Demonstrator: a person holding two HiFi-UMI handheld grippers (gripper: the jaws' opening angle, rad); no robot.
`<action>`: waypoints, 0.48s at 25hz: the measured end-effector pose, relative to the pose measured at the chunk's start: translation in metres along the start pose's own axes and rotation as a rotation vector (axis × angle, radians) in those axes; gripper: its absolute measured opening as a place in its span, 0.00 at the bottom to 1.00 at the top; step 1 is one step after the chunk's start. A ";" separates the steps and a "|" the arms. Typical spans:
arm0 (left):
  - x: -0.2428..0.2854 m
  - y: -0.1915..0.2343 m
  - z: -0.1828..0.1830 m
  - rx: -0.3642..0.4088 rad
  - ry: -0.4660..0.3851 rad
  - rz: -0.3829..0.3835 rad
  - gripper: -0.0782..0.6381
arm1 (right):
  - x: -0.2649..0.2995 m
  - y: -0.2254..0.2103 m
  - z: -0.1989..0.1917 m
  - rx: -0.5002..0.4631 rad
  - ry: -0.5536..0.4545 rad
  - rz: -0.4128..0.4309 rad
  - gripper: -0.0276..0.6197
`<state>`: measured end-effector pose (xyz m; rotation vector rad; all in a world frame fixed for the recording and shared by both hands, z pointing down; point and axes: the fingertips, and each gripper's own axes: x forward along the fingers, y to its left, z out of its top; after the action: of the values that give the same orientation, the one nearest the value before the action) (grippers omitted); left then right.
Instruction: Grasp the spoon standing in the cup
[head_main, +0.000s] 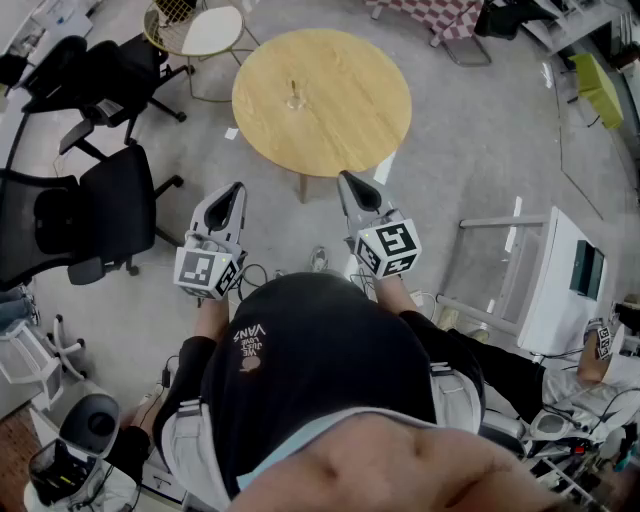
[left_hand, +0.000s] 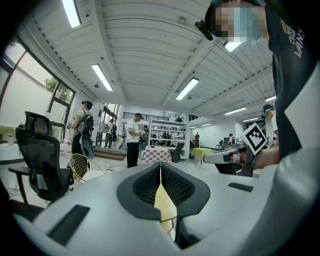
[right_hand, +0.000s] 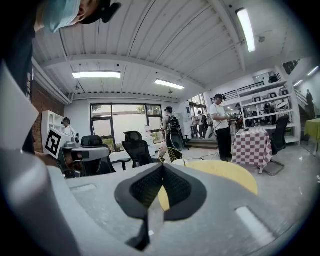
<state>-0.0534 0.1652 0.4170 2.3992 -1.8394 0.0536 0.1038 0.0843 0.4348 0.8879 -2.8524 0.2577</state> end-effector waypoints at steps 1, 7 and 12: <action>0.002 -0.001 0.000 0.002 -0.002 0.004 0.12 | 0.000 -0.003 0.001 0.006 -0.005 0.001 0.04; 0.011 -0.002 -0.008 0.015 -0.025 0.063 0.12 | -0.002 -0.022 0.003 0.049 -0.023 0.024 0.04; 0.025 -0.007 -0.004 0.023 -0.033 0.109 0.12 | 0.005 -0.037 0.005 0.040 -0.015 0.072 0.04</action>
<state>-0.0403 0.1430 0.4226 2.3263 -1.9935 0.0454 0.1199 0.0506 0.4356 0.7979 -2.9062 0.3190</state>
